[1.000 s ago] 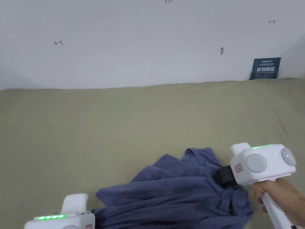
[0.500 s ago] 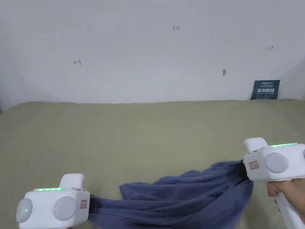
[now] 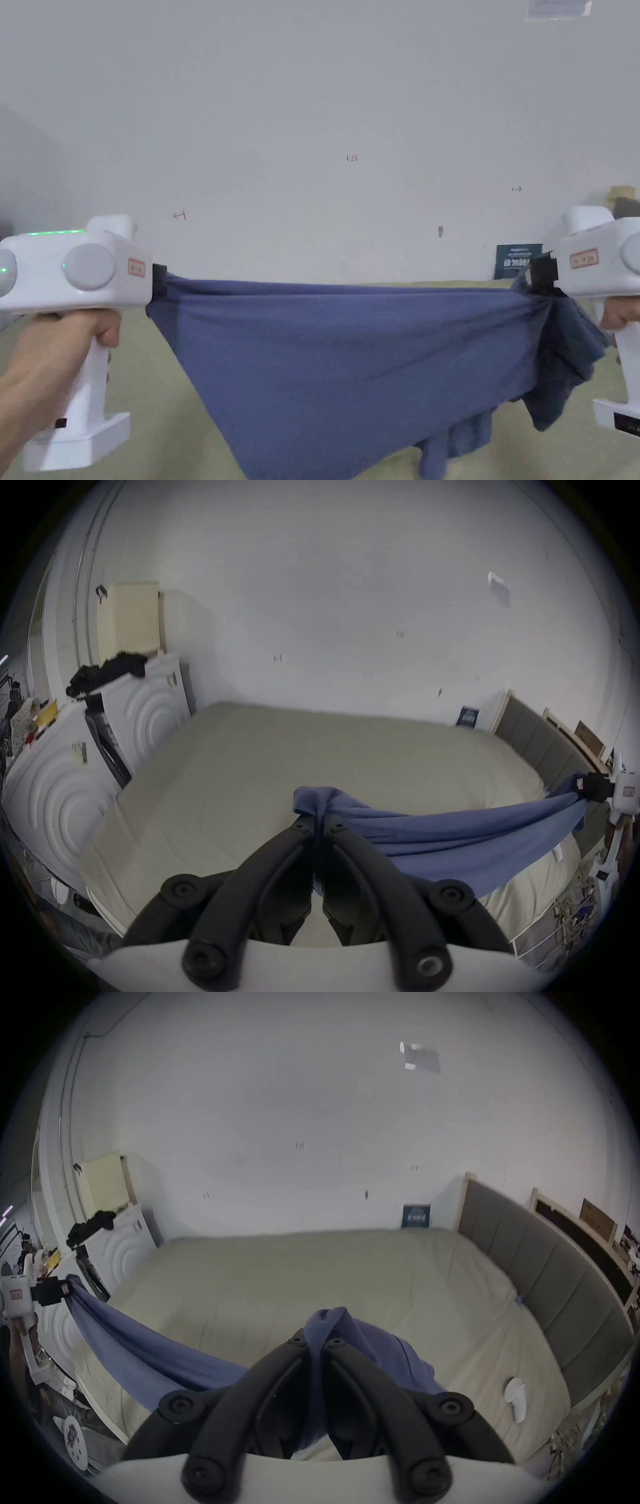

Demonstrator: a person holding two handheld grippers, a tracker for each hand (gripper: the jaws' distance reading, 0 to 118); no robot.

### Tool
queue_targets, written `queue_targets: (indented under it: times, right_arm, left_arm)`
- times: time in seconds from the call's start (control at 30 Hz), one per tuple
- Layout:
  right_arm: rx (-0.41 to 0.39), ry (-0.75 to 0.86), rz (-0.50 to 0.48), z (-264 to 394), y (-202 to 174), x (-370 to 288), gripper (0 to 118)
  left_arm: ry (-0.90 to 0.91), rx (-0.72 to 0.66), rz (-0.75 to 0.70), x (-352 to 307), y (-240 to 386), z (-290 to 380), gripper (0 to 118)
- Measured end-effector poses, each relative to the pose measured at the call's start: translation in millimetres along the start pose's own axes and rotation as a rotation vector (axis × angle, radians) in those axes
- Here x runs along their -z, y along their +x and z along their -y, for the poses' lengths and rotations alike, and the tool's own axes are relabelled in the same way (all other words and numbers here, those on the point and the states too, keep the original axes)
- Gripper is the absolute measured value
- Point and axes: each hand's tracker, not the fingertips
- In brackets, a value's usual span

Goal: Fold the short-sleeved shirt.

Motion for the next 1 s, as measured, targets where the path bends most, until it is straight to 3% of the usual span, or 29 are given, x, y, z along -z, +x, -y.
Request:
queue_targets:
  times: [0.2,0.4,0.7,1.0]
  right_arm:
    - [-0.007,0.069,0.026,-50.0,-4.0,-42.1,6]
    - [-0.029,0.109,0.056,-86.5,-9.0,-42.0,6]
    - [-0.042,0.116,0.084,-132.8,-11.4,31.1,6]
    - [-0.033,0.104,0.101,-150.9,-15.5,156.6,6]
  left_arm:
    - [0.067,-0.011,0.0,-34.2,10.1,-54.1,2]
    - [0.095,0.014,-0.029,-29.6,18.2,-95.4,2]
    - [0.11,0.032,-0.096,29.7,28.5,-138.1,2]
    - [0.108,0.025,-0.151,136.5,34.5,-161.1,2]
